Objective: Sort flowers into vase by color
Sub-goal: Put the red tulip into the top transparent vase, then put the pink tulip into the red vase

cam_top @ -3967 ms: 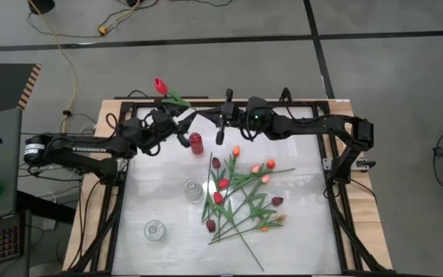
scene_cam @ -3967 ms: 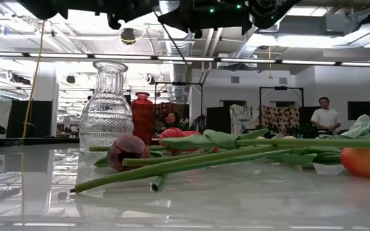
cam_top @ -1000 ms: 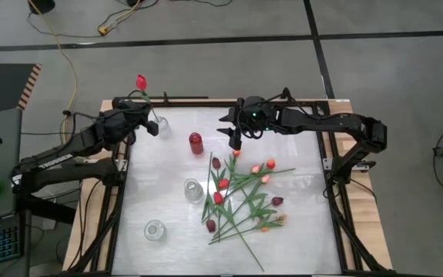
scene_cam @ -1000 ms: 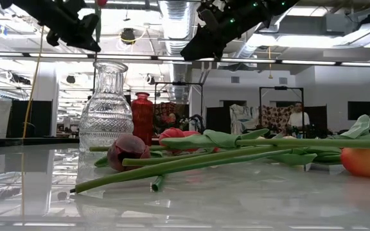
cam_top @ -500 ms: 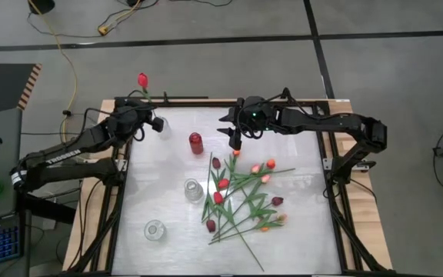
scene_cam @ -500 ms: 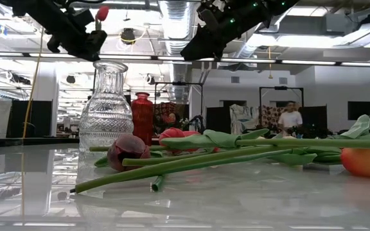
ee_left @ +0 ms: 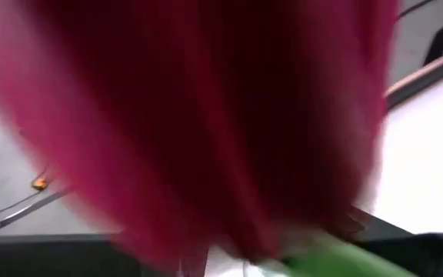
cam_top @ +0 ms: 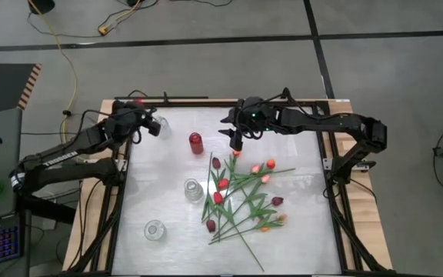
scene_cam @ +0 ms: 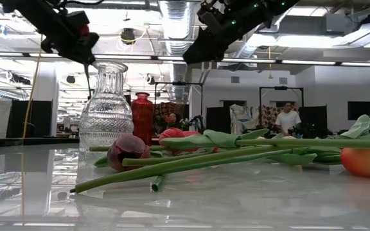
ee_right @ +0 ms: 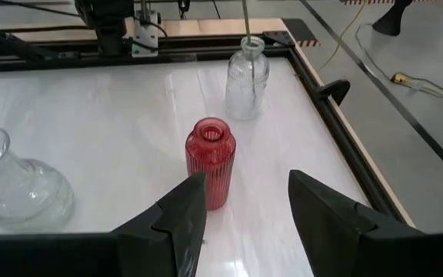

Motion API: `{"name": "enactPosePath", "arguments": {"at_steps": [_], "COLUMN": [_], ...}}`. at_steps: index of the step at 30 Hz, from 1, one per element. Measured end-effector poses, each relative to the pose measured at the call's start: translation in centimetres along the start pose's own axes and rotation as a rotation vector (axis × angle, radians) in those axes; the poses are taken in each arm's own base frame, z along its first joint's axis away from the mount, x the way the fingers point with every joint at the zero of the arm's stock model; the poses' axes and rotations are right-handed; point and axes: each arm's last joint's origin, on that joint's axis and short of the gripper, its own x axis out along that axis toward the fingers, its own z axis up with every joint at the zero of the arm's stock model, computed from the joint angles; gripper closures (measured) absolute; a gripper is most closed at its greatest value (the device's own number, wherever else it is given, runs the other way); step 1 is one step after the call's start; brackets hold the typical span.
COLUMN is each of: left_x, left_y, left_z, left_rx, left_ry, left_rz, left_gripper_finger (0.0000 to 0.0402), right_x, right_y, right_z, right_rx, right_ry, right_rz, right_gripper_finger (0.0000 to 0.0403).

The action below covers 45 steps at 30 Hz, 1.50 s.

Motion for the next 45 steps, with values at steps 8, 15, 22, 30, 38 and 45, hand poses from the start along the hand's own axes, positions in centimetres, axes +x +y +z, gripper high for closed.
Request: {"name": "enactPosePath", "arguments": {"at_steps": [8,15,22,30,38,45], "left_x": [-1.9,-3.2,-4.1,-4.6,-5.0,-5.0], "left_y": [1.2,2.1,2.6,2.1,1.4,0.1], "left_z": [-0.5,-1.3,-1.9,-1.9,-1.9,-1.9], "left_rx": [-0.002,0.036,0.041,0.071,0.069,-0.038], "left_ry": [-0.018,0.003,0.008,-0.004,-0.004,0.078], "left_rz": [-0.072,-0.099,-0.168,-0.42,-0.672,-0.836], "left_gripper_finger": [0.0254,0.0254,0.0254,0.0254,0.0254,0.0266], "right_x": [0.0,0.0,0.0,-0.1,-0.2,-0.3], "right_y": [0.0,0.0,0.0,0.7,1.7,3.5], "right_z": [-0.2,-0.3,-0.3,-0.8,-1.4,-1.7], "right_rx": [0.001,0.001,0.001,0.014,0.048,0.02], "right_ry": [0.025,0.026,0.032,0.091,0.163,0.205], "right_rz": [0.003,0.003,0.003,0.024,0.05,0.096], "right_gripper_finger": [0.0194,0.0194,0.0194,0.0194,0.0194,0.0194]}}
